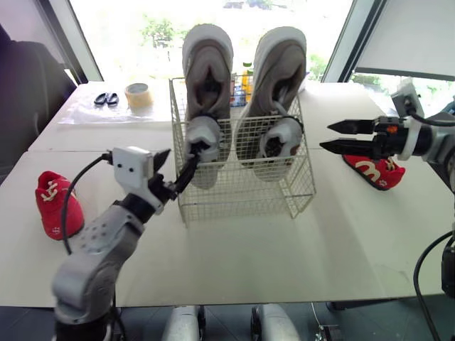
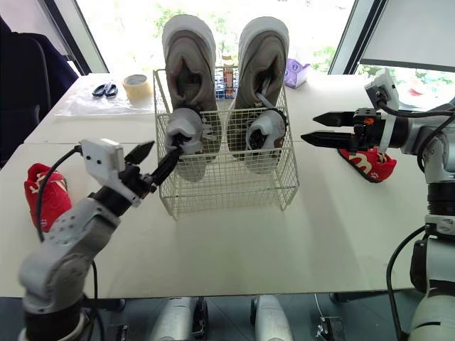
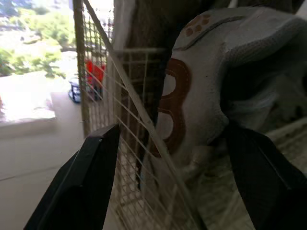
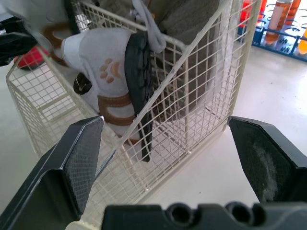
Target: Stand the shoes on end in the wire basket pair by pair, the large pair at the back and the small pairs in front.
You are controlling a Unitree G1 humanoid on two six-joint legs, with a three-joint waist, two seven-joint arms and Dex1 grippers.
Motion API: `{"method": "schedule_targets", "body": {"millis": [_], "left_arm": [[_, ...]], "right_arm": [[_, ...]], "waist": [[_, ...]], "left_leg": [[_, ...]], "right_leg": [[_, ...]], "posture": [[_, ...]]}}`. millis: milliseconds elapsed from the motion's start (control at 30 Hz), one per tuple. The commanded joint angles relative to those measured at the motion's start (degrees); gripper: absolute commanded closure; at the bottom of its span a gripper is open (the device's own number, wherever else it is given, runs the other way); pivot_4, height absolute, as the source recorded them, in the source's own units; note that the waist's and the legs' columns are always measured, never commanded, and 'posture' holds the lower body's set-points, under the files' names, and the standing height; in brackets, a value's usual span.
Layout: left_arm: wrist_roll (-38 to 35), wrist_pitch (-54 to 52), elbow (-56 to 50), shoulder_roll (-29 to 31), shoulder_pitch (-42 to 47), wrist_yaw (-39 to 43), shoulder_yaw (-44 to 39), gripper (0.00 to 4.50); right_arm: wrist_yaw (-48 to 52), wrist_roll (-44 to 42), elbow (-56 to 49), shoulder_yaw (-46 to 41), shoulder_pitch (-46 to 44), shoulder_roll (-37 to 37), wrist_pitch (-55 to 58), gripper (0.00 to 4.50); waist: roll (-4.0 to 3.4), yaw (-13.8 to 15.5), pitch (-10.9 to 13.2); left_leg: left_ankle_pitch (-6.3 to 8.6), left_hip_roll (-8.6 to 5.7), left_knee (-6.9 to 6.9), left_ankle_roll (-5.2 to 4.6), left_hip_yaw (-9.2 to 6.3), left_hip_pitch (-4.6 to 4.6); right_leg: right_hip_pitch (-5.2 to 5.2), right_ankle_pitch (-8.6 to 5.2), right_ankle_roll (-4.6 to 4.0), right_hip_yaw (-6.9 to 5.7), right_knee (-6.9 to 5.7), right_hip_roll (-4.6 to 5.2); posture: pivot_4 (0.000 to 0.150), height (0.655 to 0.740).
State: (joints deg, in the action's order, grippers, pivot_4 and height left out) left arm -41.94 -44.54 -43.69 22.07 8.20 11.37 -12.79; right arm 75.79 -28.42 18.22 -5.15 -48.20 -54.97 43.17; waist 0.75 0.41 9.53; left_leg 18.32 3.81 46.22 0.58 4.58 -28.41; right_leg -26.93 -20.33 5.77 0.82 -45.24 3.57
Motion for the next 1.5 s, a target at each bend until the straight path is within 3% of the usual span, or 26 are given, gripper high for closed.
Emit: {"method": "schedule_targets", "body": {"millis": [33,267,300,367,533,667,933,1100,1267,1500], "left_arm": [[-17.05,-4.32,-3.96,5.58,-2.96,0.99,-9.70,0.89],[-38.69,-5.45,1.70,16.42,-5.28,0.23,-17.78,0.89],[-41.10,-5.31,2.76,17.54,-5.74,0.70,-18.56,0.37],[-44.16,-4.82,3.77,19.58,-6.59,0.78,-19.44,0.03],[-50.62,-5.64,3.25,30.36,-4.05,0.80,-20.64,0.03],[-60.42,-3.53,2.27,35.70,-1.27,0.19,-19.70,0.03],[-66.23,-2.25,2.29,40.94,8.25,2.41,-10.54,0.03],[-63.35,-2.21,-0.12,39.67,10.05,3.40,-4.79,0.03],[-65.77,-1.88,-0.29,40.34,9.81,3.52,-4.04,0.03],[-70.64,-2.51,-0.58,44.10,8.67,2.99,-5.23,0.03]], "right_arm": [[0.23,-1.35,-3.55,-1.48,1.23,-0.65,0.43,0.00],[-1.80,-2.01,-6.23,-2.19,3.77,-0.02,1.49,0.00],[-2.06,-2.09,-6.47,-2.21,4.03,-0.01,1.49,0.00],[-3.30,-2.21,-6.76,-2.73,4.38,0.09,1.50,0.00],[-8.00,-2.38,-7.60,-6.90,5.89,-2.38,2.72,0.00],[-11.98,-0.86,-8.52,-10.25,10.75,-4.21,1.87,0.00],[-19.07,4.81,-3.97,-14.95,18.30,-4.26,-9.75,0.00],[-27.12,6.80,0.34,-22.45,26.28,-1.68,-16.11,0.00],[-29.53,5.63,-0.20,-26.21,33.02,0.61,-16.09,0.00],[-30.35,5.58,4.37,-27.00,34.82,2.07,-17.48,0.00]], "waist": [[-0.01,-0.26,0.01],[-0.02,-0.10,0.02],[-0.02,-0.14,0.02],[-0.01,-0.12,0.03],[-0.01,0.13,0.03],[0.02,0.25,0.06],[-0.10,0.09,0.05],[-0.08,0.29,0.05],[-0.10,-0.12,0.04],[-0.10,-1.15,0.04]], "left_leg": [[0.00,0.03,-0.01,0.00,0.00,0.00],[0.00,-0.01,0.00,0.00,0.03,0.01],[0.01,-0.01,0.00,-0.01,0.05,0.01],[0.01,0.00,0.00,-0.01,0.06,0.00],[0.00,-0.01,0.00,0.00,0.08,-0.10],[0.02,0.00,-0.01,-0.02,0.14,-0.11],[0.02,-0.01,-0.02,-0.02,0.29,-0.09],[0.02,-0.04,-0.02,-0.02,0.28,-0.12],[0.01,-0.02,0.00,-0.01,0.27,-0.07],[0.00,0.00,0.00,0.01,0.23,-0.03]], "right_leg": [[-0.02,0.00,0.00,0.00,0.00,0.00],[-0.02,-0.10,-0.19,0.01,0.00,0.03],[-0.03,-0.10,-0.20,0.03,0.00,0.04],[-0.05,-0.11,-0.20,0.03,0.00,0.03],[-0.18,-0.11,-0.21,0.04,0.00,0.02],[-0.20,-0.13,-0.25,0.08,0.02,0.06],[-0.28,-0.13,-0.25,0.21,0.01,-0.04],[-0.24,-0.13,-0.23,0.22,0.01,-0.06],[-0.23,-0.12,-0.23,0.27,-0.02,-0.10],[-0.24,-0.13,-0.22,0.29,-0.09,-0.15]], "posture": [[0.150,0.6609],[0.150,0.6609],[0.150,0.6609],[0.150,0.6609],[0.150,0.6609],[0.150,0.6609],[0.150,0.6609],[0.150,0.6609],[0.150,0.6609],[0.150,0.6609]]}}
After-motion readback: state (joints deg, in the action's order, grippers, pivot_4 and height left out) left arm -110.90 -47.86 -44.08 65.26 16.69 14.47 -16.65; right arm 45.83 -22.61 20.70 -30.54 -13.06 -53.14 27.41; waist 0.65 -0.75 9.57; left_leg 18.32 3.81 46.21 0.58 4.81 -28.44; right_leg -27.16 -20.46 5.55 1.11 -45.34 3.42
